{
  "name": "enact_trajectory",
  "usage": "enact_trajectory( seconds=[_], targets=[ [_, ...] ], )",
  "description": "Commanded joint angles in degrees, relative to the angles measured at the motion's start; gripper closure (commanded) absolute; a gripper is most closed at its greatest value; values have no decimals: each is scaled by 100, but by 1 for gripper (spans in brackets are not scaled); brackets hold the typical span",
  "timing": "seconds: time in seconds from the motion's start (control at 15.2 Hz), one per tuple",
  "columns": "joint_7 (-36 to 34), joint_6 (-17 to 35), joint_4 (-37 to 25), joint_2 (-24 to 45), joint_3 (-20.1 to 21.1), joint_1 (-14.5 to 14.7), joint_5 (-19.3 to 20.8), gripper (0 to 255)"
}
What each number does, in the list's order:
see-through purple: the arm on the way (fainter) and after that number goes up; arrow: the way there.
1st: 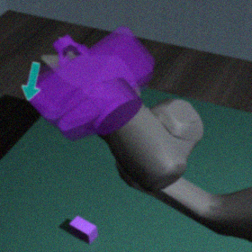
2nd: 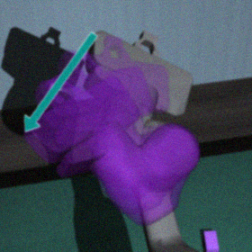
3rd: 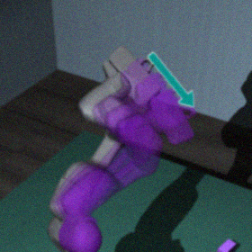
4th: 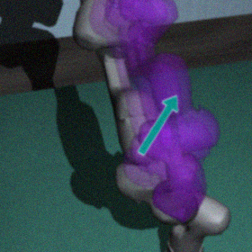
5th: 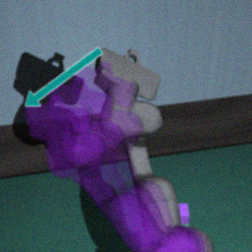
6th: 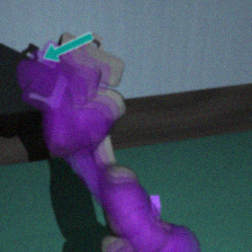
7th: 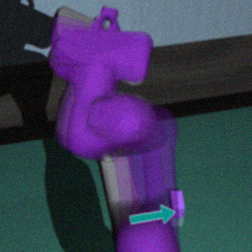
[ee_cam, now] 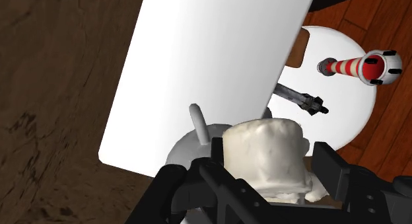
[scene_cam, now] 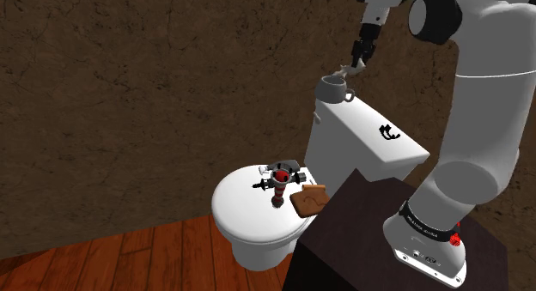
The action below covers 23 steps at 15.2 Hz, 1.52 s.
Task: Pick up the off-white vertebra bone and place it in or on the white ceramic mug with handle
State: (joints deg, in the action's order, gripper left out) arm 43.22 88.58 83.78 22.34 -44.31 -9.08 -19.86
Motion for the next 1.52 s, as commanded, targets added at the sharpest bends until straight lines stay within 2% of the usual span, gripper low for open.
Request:
enact_trajectory(
  seconds=[0.0, 0.13, 0.99, 1.45],
  targets=[
    [91, -323, -820, 608, 113, -393, -343, 255],
    [88, -660, -1680, 1159, 253, -810, -614, 255],
    [279, 338, -621, 1183, 282, -553, -648, 255],
    [281, 337, -622, 1185, 276, -549, -651, 255]
  ],
)
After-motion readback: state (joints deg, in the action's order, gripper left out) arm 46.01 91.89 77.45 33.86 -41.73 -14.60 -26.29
